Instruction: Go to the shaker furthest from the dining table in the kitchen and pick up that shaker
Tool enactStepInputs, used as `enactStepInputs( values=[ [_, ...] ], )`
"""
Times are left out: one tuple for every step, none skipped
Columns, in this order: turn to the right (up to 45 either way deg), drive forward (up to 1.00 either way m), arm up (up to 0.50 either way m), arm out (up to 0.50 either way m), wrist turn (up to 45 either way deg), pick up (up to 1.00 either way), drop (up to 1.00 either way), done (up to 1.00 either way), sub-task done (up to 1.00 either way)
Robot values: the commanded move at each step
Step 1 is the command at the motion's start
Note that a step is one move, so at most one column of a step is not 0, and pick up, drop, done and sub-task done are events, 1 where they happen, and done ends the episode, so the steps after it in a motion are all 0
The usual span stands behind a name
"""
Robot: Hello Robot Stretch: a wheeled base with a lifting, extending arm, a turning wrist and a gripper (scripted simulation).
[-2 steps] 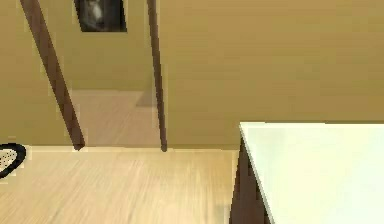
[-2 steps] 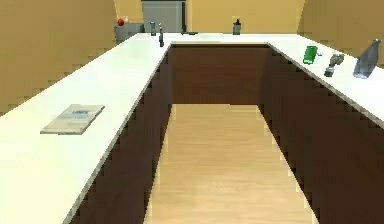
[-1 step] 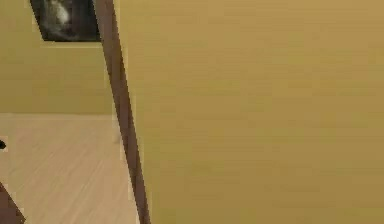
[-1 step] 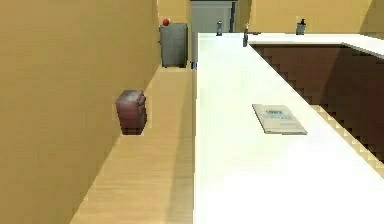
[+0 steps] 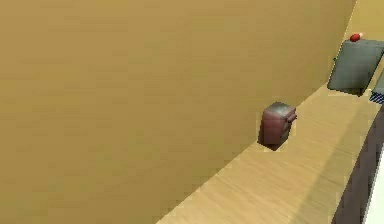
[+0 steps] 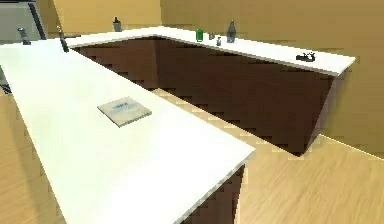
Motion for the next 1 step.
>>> enactStepInputs(
  values=[
    [0.0,0.2,0.0,0.0,0.0,0.0,0.0,0.0,0.0]
  ],
)
